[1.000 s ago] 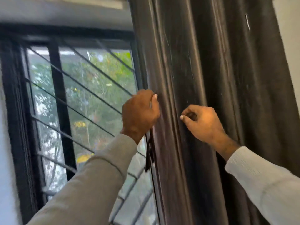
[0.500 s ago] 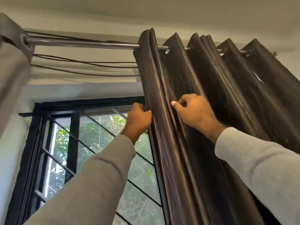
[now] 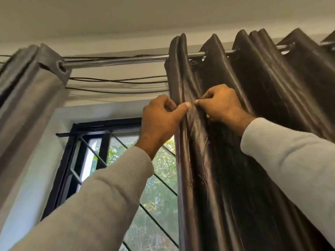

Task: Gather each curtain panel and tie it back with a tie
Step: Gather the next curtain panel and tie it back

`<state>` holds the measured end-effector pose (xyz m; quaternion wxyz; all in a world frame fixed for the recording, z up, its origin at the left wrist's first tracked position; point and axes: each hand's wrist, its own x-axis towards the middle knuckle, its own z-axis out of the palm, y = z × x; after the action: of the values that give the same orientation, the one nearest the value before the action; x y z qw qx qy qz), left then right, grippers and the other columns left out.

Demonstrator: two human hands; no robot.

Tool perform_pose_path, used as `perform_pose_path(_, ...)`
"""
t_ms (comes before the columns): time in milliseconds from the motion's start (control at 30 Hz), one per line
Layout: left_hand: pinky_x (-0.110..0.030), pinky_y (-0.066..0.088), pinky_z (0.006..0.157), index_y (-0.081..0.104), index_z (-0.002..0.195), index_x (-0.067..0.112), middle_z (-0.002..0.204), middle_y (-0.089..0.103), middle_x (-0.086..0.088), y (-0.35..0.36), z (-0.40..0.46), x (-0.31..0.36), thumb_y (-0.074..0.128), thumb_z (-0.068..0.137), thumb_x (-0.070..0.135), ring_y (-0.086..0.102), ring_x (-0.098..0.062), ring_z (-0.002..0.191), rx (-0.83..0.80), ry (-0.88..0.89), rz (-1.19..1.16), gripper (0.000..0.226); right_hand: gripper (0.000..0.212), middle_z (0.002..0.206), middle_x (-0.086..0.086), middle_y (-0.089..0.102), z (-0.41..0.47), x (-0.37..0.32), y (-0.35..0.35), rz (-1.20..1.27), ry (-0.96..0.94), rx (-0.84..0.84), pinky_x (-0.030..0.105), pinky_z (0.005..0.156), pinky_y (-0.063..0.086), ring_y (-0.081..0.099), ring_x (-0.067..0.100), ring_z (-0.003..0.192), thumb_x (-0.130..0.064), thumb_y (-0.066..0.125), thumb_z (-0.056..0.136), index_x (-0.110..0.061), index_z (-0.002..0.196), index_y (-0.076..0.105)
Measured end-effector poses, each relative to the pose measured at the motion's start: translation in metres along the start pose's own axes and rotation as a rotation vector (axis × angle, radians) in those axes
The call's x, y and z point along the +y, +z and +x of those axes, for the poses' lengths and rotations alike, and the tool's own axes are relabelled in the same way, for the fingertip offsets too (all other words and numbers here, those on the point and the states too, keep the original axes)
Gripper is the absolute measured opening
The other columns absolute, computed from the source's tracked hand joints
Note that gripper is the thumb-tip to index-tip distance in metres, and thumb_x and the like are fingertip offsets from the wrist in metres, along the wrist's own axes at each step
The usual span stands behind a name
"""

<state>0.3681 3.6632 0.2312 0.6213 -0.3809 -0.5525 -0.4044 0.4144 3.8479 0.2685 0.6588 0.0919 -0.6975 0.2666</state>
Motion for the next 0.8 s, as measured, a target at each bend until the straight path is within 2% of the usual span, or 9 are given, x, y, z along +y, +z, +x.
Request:
perform_pose_path(100, -0.041, 0.060, 0.066, 0.071, 0.074, 0.018, 0.070, 0.070, -0.001, -0.009, 0.006, 0.002, 0.077, 0.089, 0.039, 0.070, -0.021, 0.070, 0.046, -0.030, 0.122, 0.027, 0.018, 0.077, 0.003, 0.075, 0.006, 0.003, -0.004, 0.058, 0.063, 0.018, 0.046, 0.076, 0.066, 0.074, 0.024, 0.073, -0.032, 0.072, 0.086, -0.018, 0.076, 0.076)
perform_pose_path(233, -0.032, 0.051, 0.063, 0.068, 0.081, 0.020, 0.076, 0.069, 0.001, -0.021, 0.009, 0.010, 0.077, 0.089, 0.050, 0.066, -0.016, 0.072, -0.045, -0.061, 0.348, 0.032, 0.044, 0.084, 0.000, 0.072, 0.002, -0.011, 0.004, 0.163, 0.060, 0.047, 0.045, 0.072, 0.065, 0.073, 0.023, 0.075, -0.067, 0.065, 0.087, -0.023, 0.088, 0.069)
perform_pose_path(333, -0.030, 0.041, 0.057, 0.061, 0.074, 0.021, 0.071, 0.062, 0.002, -0.028, 0.014, 0.019, 0.072, 0.093, 0.042, 0.061, -0.017, 0.068, -0.199, -0.034, 0.524, 0.030, 0.042, 0.092, -0.002, 0.069, 0.004, -0.025, 0.010, 0.177, 0.054, 0.066, 0.044, 0.078, 0.063, 0.070, 0.021, 0.084, -0.066, 0.064, 0.089, -0.025, 0.096, 0.066)
perform_pose_path(433, -0.034, 0.042, 0.068, 0.066, 0.087, 0.017, 0.087, 0.066, -0.005, -0.059, 0.024, 0.011, 0.070, 0.090, 0.038, 0.063, -0.030, 0.081, -0.199, -0.100, 0.753, 0.022, 0.034, 0.091, -0.001, 0.070, 0.006, -0.036, 0.009, 0.193, 0.094, 0.078, 0.046, 0.080, 0.064, 0.071, 0.022, 0.085, -0.058, 0.067, 0.092, -0.024, 0.093, 0.068)
perform_pose_path(500, -0.041, 0.050, 0.076, 0.071, 0.103, 0.011, 0.105, 0.071, -0.016, -0.100, 0.029, -0.005, 0.072, 0.089, 0.041, 0.068, -0.041, 0.098, -0.149, -0.171, 0.884, 0.033, 0.037, 0.091, 0.001, 0.072, 0.006, -0.042, 0.010, 0.179, 0.107, 0.102, 0.047, 0.082, 0.064, 0.071, 0.024, 0.084, -0.060, 0.067, 0.090, -0.024, 0.090, 0.070)
perform_pose_path(567, -0.045, 0.055, 0.082, 0.070, 0.103, 0.009, 0.107, 0.072, -0.021, -0.149, 0.032, -0.024, 0.074, 0.088, 0.041, 0.070, -0.044, 0.103, -0.073, -0.235, 0.975, 0.035, 0.045, 0.092, 0.002, 0.074, 0.004, -0.052, 0.013, 0.154, 0.109, 0.119, 0.046, 0.084, 0.062, 0.072, 0.026, 0.085, -0.067, 0.064, 0.088, -0.022, 0.089, 0.072)
perform_pose_path(667, -0.047, 0.063, 0.079, 0.070, 0.083, 0.007, 0.086, 0.074, -0.018, -0.206, 0.033, -0.050, 0.073, 0.076, 0.042, 0.074, -0.039, 0.083, -0.066, -0.408, 0.828, 0.036, 0.060, 0.082, 0.002, 0.075, 0.001, -0.073, 0.028, 0.118, 0.092, 0.119, 0.043, 0.079, 0.062, 0.074, 0.025, 0.078, -0.079, 0.056, 0.087, -0.021, 0.085, 0.072)
perform_pose_path(733, -0.052, 0.067, 0.071, 0.072, 0.070, 0.006, 0.066, 0.071, -0.017, -0.227, 0.037, -0.068, 0.073, 0.069, 0.042, 0.073, -0.033, 0.064, -0.090, -0.371, 0.628, 0.036, 0.070, 0.090, 0.006, 0.076, 0.000, -0.091, 0.042, -0.049, 0.063, 0.123, 0.040, 0.079, 0.059, 0.073, 0.027, 0.086, -0.084, 0.054, 0.085, -0.017, 0.094, 0.074)
perform_pose_path(800, -0.049, 0.064, 0.064, 0.070, 0.066, 0.004, 0.056, 0.062, -0.014, -0.234, 0.039, -0.075, 0.082, 0.082, 0.032, 0.064, -0.028, 0.054, -0.134, -0.305, 0.481, 0.034, 0.081, 0.104, 0.009, 0.073, 0.000, -0.108, 0.052, -0.154, 0.059, 0.145, 0.046, 0.086, 0.059, 0.070, 0.033, 0.101, -0.090, 0.053, 0.078, -0.016, 0.106, 0.073)
